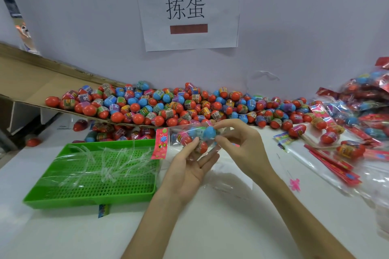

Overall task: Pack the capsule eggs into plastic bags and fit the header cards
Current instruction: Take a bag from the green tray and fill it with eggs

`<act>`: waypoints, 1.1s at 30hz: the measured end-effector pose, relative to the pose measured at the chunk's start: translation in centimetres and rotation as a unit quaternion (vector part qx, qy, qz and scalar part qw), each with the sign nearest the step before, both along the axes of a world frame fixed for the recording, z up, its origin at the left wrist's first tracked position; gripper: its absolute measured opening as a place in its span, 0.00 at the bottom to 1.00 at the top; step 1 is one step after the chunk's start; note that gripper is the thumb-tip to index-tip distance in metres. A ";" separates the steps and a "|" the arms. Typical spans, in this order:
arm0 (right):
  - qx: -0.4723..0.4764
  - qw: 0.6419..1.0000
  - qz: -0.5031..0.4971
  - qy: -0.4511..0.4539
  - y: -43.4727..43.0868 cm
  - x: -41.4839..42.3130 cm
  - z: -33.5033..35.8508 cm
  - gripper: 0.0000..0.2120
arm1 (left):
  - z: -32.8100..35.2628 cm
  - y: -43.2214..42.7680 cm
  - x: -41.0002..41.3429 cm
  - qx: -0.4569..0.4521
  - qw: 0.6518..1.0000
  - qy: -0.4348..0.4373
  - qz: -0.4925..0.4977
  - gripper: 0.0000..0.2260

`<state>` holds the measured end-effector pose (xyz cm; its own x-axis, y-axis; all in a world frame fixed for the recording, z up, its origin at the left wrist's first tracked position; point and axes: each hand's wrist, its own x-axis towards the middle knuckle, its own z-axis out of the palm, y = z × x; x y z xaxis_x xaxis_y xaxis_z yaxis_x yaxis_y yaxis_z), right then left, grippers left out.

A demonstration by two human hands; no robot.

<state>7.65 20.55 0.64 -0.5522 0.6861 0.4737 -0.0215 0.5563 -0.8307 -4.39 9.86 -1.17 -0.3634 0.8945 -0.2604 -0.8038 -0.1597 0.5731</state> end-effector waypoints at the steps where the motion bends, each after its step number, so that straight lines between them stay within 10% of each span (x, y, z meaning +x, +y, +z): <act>1: 0.003 1.000 0.005 -0.003 -0.1 0.0 0.0 0.13 | 0.1 0.0 0.0 0.000 1.000 0.003 0.002 0.13; 7: 0.052 0.998 -0.023 -0.020 -0.4 0.0 -0.3 0.08 | 0.1 -0.2 0.2 -0.004 0.999 0.035 -0.006 0.23; 20: 0.040 0.988 0.049 -0.140 -1.1 0.0 0.2 0.19 | -0.2 -0.4 -0.1 0.018 0.998 0.045 -0.027 0.09; 33: 0.075 0.995 -0.059 -0.021 -1.5 -0.6 -0.4 0.13 | 0.0 -0.2 0.4 0.040 0.997 0.068 0.003 0.20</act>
